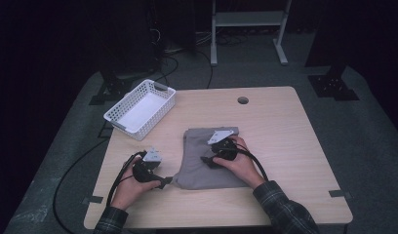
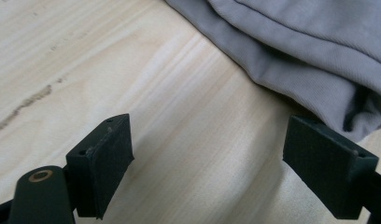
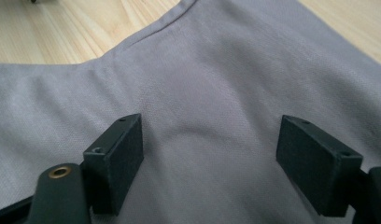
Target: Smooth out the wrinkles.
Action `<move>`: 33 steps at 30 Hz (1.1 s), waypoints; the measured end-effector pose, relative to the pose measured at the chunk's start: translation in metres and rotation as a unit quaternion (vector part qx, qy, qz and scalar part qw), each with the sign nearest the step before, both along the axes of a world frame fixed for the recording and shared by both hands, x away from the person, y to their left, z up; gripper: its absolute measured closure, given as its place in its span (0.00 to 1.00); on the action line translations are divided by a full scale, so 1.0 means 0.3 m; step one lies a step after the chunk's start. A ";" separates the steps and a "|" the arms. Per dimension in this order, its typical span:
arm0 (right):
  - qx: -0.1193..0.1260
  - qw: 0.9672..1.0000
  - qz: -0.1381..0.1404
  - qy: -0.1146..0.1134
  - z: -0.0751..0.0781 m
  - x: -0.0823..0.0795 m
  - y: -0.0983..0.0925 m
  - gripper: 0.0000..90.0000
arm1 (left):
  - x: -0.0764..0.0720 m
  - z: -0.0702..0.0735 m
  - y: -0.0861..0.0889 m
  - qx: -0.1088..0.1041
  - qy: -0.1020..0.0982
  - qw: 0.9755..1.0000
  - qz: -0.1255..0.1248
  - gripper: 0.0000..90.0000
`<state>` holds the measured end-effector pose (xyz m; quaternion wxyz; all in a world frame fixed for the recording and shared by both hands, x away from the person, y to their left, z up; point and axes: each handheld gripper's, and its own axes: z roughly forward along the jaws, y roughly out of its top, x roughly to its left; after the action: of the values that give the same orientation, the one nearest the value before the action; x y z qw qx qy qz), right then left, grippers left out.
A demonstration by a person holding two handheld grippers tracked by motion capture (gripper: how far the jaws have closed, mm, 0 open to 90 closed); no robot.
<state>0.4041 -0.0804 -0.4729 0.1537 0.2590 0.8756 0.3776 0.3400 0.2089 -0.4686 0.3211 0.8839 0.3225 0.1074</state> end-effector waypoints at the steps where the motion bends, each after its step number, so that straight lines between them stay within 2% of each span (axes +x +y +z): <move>1: -0.001 1.000 0.001 -0.001 -0.005 0.001 -0.001 0.24 | -0.001 -0.004 -0.001 0.001 -0.004 1.000 -0.001 0.16; 6: 0.014 1.000 0.005 -0.007 -0.023 -0.002 -0.012 0.24 | -0.004 -0.017 -0.006 0.004 -0.018 1.000 -0.008 0.10; 10: 0.021 1.000 -0.001 0.010 -0.027 0.000 -0.023 0.24 | -0.010 -0.030 -0.009 -0.003 -0.025 1.000 -0.014 0.02; 13: 0.022 1.000 -0.007 0.013 -0.027 -0.002 -0.035 0.24 | -0.015 -0.039 -0.010 -0.013 -0.033 0.999 -0.013 0.00; 19: 0.024 0.999 -0.017 0.013 -0.029 -0.013 -0.064 0.24 | -0.017 -0.050 -0.006 -0.028 -0.045 0.998 -0.020 0.00; 33: 0.025 0.999 -0.039 0.011 -0.031 -0.056 -0.184 0.24 | -0.017 -0.050 -0.006 -0.028 -0.045 0.998 -0.021 0.00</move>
<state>0.3874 -0.1357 -0.4823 0.1521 0.3014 0.8566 0.3903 0.3349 0.2072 -0.4836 0.3615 0.8755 0.2924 0.1313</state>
